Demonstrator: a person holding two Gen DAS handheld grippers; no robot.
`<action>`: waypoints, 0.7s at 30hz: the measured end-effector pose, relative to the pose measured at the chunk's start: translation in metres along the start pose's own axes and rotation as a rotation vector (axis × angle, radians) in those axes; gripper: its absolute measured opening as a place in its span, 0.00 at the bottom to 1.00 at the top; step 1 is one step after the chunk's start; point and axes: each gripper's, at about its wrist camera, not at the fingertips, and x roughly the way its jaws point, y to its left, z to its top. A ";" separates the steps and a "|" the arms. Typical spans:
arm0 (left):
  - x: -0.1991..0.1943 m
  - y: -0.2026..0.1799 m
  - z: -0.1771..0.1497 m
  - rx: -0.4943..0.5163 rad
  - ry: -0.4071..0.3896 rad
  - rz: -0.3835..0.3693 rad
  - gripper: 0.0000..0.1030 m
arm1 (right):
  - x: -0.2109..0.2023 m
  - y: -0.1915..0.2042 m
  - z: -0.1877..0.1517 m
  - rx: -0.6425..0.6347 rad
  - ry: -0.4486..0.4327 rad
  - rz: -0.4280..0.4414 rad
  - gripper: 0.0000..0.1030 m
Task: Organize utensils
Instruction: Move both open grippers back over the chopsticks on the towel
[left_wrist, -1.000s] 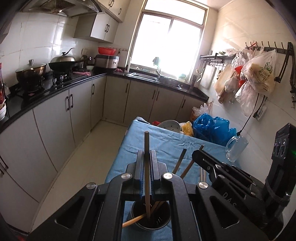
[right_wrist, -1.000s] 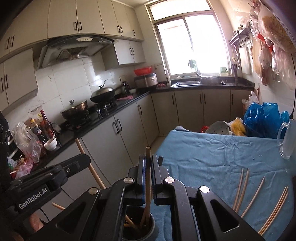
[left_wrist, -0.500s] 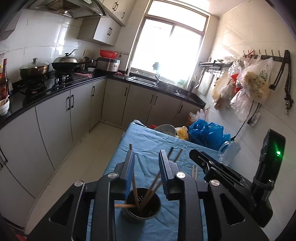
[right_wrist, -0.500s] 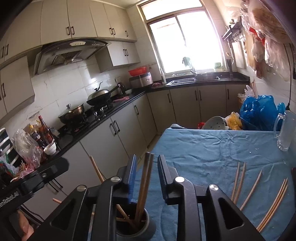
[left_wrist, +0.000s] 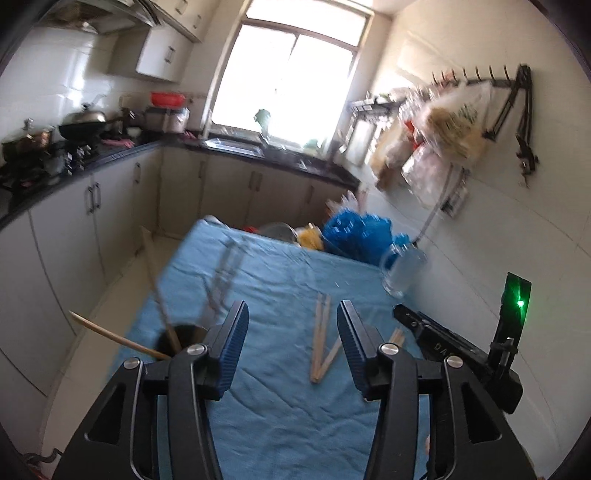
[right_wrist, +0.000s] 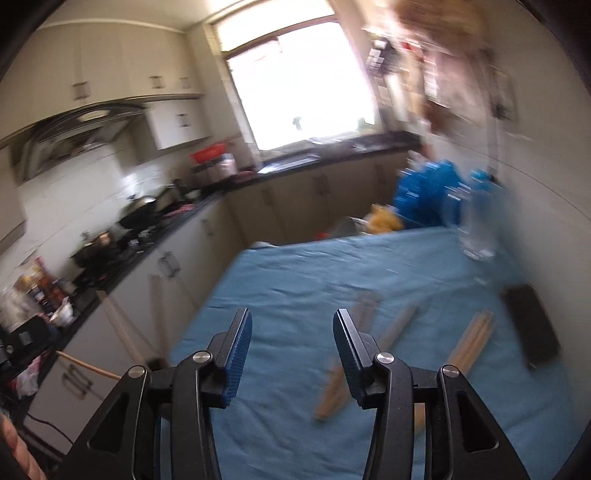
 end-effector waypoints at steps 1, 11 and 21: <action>0.007 -0.004 -0.003 -0.002 0.018 -0.009 0.47 | -0.003 -0.015 -0.003 0.020 0.008 -0.024 0.48; 0.120 -0.049 -0.033 0.010 0.218 -0.023 0.47 | 0.001 -0.114 -0.024 0.170 0.122 -0.100 0.48; 0.231 -0.047 -0.058 0.010 0.400 0.021 0.44 | 0.030 -0.168 -0.033 0.255 0.186 -0.106 0.48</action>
